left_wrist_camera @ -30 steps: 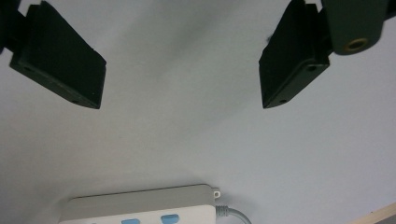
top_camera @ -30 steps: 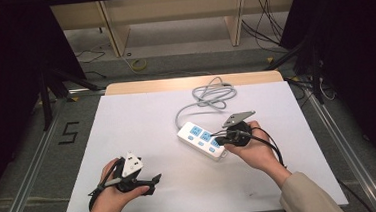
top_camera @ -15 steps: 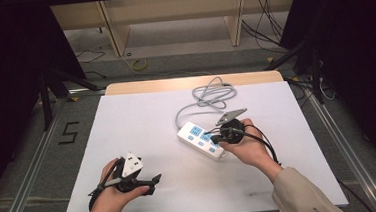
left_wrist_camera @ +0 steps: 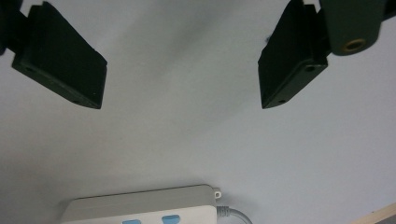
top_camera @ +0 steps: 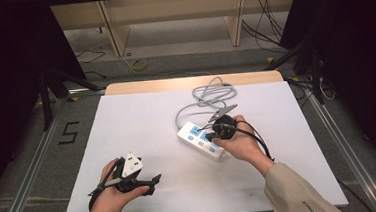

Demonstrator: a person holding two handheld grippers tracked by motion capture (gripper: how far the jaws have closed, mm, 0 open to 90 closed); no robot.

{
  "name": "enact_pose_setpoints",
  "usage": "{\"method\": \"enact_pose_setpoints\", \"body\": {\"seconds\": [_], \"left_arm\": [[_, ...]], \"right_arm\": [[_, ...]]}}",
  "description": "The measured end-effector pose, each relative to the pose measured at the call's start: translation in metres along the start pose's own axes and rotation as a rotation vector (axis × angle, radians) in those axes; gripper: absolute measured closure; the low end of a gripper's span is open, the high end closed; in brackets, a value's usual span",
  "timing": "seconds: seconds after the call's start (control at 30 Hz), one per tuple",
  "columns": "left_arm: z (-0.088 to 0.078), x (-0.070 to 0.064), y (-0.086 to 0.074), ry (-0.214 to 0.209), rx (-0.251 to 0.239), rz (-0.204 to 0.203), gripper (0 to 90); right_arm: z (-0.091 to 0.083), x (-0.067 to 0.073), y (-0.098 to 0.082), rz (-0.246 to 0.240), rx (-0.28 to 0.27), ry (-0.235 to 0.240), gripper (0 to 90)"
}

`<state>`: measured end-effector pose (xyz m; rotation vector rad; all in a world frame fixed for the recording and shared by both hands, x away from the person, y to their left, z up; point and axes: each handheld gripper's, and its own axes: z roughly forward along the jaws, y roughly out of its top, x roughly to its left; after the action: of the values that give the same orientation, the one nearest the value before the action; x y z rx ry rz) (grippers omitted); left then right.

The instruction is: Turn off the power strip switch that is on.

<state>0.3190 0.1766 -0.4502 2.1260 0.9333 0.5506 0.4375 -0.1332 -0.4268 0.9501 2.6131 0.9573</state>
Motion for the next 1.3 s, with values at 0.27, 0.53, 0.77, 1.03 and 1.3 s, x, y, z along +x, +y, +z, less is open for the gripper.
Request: {"method": "enact_pose_setpoints", "body": {"seconds": [0.27,0.53,0.77,1.03,1.3], "left_arm": [[0.000,0.000,0.000,-0.001,0.002,0.003,15.0],[0.000,0.000,0.000,-0.003,0.000,0.001,15.1],[0.000,0.000,0.000,-0.004,0.000,0.002,15.1],[0.000,0.000,0.000,-0.005,0.001,0.004,15.1],[0.000,0.000,0.000,-0.005,0.002,0.005,15.1]], "right_arm": [[0.010,0.001,0.009,-0.029,0.031,0.010,90.0],[0.020,0.005,0.014,-0.028,0.059,0.013,90.0],[0.028,0.009,0.018,-0.034,0.093,0.013,90.0],[0.033,0.008,0.020,-0.028,0.121,0.016,90.0],[0.035,0.007,0.019,-0.026,0.142,0.017,90.0]]}}
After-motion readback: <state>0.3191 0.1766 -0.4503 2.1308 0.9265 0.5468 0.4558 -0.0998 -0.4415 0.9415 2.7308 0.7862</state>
